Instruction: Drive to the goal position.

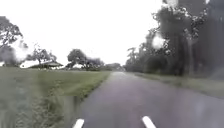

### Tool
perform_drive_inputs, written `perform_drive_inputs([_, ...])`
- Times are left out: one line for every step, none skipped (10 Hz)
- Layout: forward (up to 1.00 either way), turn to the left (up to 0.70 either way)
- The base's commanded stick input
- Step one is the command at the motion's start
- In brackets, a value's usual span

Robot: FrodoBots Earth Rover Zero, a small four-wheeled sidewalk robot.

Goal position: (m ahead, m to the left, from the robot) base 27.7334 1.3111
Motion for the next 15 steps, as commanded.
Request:
perform_drive_inputs([0.70, -0.03])
perform_drive_inputs([0.70, -0.29])
perform_drive_inputs([0.70, -0.34])
perform_drive_inputs([0.70, -0.30])
perform_drive_inputs([0.70, -0.16])
perform_drive_inputs([0.70, -0.03])
perform_drive_inputs([0.70, 0.00])
perform_drive_inputs([0.70, 0.00])
perform_drive_inputs([0.70, 0.00])
perform_drive_inputs([0.70, 0.00])
perform_drive_inputs([0.70, 0.00])
perform_drive_inputs([0.70, 0.00])
perform_drive_inputs([0.70, 0.00])
perform_drive_inputs([0.70, 0.00])
perform_drive_inputs([0.70, 0.00])
